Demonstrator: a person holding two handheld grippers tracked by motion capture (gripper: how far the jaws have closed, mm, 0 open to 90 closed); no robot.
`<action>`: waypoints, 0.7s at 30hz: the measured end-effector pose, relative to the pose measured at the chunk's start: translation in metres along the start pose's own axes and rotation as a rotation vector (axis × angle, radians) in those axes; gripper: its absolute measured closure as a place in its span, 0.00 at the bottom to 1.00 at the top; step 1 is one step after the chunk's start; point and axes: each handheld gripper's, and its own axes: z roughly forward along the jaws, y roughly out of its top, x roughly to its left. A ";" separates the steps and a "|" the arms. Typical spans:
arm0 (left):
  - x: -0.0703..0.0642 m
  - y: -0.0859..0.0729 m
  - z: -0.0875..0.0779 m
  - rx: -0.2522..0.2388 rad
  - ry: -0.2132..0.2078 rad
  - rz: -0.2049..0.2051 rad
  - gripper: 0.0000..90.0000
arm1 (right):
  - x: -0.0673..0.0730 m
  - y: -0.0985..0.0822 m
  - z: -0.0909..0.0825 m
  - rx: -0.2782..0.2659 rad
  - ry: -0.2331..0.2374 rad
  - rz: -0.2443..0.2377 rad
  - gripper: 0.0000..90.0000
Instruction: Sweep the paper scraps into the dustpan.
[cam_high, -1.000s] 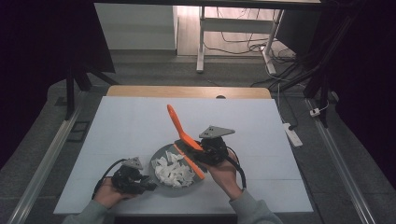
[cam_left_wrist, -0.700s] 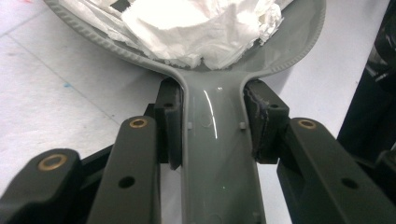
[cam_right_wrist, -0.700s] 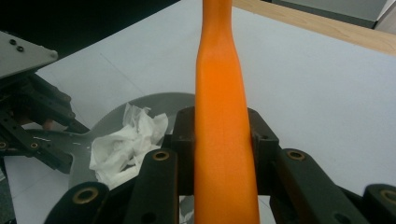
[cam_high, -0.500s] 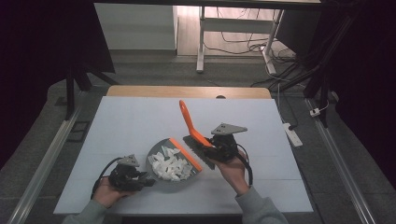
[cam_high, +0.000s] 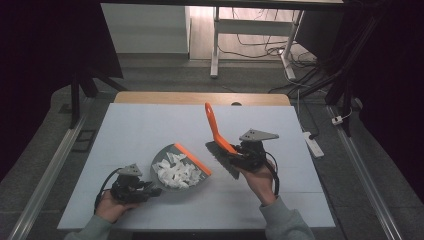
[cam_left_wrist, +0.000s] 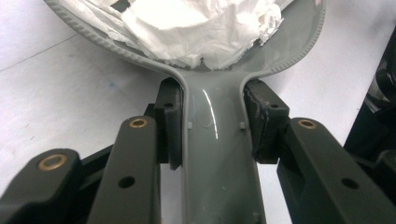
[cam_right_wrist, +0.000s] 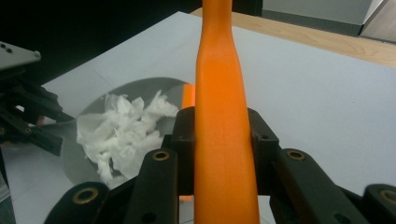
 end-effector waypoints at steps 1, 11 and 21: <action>0.000 -0.001 -0.002 -0.006 0.006 -0.006 0.68 | 0.000 -0.001 -0.001 0.004 -0.002 -0.004 0.78; -0.001 -0.004 -0.012 -0.090 0.063 -0.070 0.68 | -0.019 -0.015 -0.021 0.003 -0.038 0.012 0.78; 0.000 -0.005 -0.016 -0.133 0.081 -0.120 0.68 | -0.036 -0.029 -0.036 0.008 -0.055 0.038 0.78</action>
